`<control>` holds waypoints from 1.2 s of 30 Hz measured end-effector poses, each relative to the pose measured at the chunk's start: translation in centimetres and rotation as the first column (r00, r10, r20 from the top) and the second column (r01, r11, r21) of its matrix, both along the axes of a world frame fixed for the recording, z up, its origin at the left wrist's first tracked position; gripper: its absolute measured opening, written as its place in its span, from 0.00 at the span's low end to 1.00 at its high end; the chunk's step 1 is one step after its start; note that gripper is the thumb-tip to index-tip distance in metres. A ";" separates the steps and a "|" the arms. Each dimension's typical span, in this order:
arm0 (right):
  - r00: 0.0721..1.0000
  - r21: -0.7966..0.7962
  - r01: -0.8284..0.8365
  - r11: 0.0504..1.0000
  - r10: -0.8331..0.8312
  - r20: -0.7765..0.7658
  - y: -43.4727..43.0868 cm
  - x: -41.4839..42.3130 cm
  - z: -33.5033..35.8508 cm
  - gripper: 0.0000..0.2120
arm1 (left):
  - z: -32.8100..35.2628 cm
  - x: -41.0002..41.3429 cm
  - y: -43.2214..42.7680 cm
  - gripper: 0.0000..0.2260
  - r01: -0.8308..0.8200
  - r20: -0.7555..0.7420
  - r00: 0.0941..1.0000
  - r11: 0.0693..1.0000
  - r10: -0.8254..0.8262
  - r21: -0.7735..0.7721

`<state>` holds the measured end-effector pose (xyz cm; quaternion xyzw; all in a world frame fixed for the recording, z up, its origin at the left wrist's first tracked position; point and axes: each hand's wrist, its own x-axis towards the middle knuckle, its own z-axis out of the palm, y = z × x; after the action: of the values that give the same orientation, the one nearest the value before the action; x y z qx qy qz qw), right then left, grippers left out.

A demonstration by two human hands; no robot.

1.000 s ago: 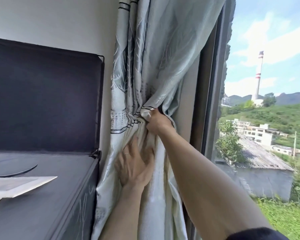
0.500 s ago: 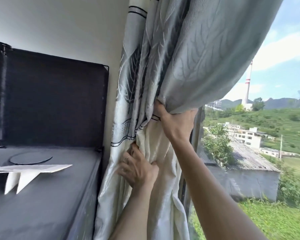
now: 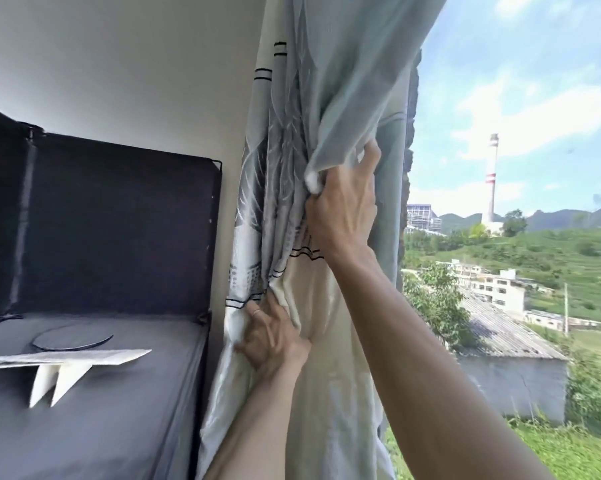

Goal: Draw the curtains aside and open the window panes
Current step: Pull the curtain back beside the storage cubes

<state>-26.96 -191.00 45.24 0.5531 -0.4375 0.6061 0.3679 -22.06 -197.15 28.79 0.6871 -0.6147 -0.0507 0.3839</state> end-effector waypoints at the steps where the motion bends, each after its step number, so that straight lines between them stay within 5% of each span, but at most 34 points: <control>1: 1.000 0.000 0.016 1.000 -0.016 -0.017 -0.6 0.2 0.2 0.27 | 0.3 0.0 -0.3 0.44 0.006 0.002 1.000 1.000 -0.006 -0.014; 7: 0.993 0.192 0.114 0.975 -0.115 -0.007 -7.2 0.3 2.6 0.32 | 3.0 -0.9 -4.0 0.41 -0.006 0.061 0.998 0.998 0.002 0.060; 14: 0.989 0.162 0.137 0.977 -0.144 0.027 -12.6 -1.2 3.5 0.32 | 9.9 -0.5 -8.7 0.47 0.008 0.146 0.989 0.994 -0.024 0.109; 19: 1.000 0.531 -0.018 0.847 0.009 0.020 -16.8 -4.2 8.7 0.24 | 10.5 0.8 -9.2 0.45 0.058 0.222 0.973 0.998 -0.065 0.038; 23: 0.999 0.623 0.039 0.781 -0.027 -0.028 -15.8 -4.2 5.6 0.38 | 11.4 2.2 -7.7 0.43 0.165 0.196 0.969 0.985 -0.153 -0.046; 25: 0.997 0.666 -0.067 0.743 0.077 0.014 -15.5 -3.3 3.4 0.46 | 10.9 2.5 -7.2 0.43 0.245 0.143 0.961 0.968 -0.236 -0.047; 28: 0.964 0.614 -0.260 0.745 0.235 0.123 -14.8 -3.0 1.6 0.44 | 10.0 3.2 -7.0 0.44 0.286 0.077 0.956 0.958 -0.283 -0.030; 31: 0.887 0.429 -0.460 0.777 0.381 0.261 -12.9 -3.5 -0.9 0.29 | 9.2 4.1 -6.4 0.44 0.274 0.099 0.959 0.958 -0.266 -0.084; 36: 0.970 0.224 -0.235 0.946 0.213 0.119 -12.5 -4.8 -4.7 0.29 | 8.8 4.3 -4.5 0.47 0.205 0.268 0.956 0.928 -0.121 -0.313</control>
<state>-31.80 -203.52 40.56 0.6104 -0.4574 0.6125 0.2073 -17.77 -201.65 37.57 0.5586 -0.7119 0.1081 0.4117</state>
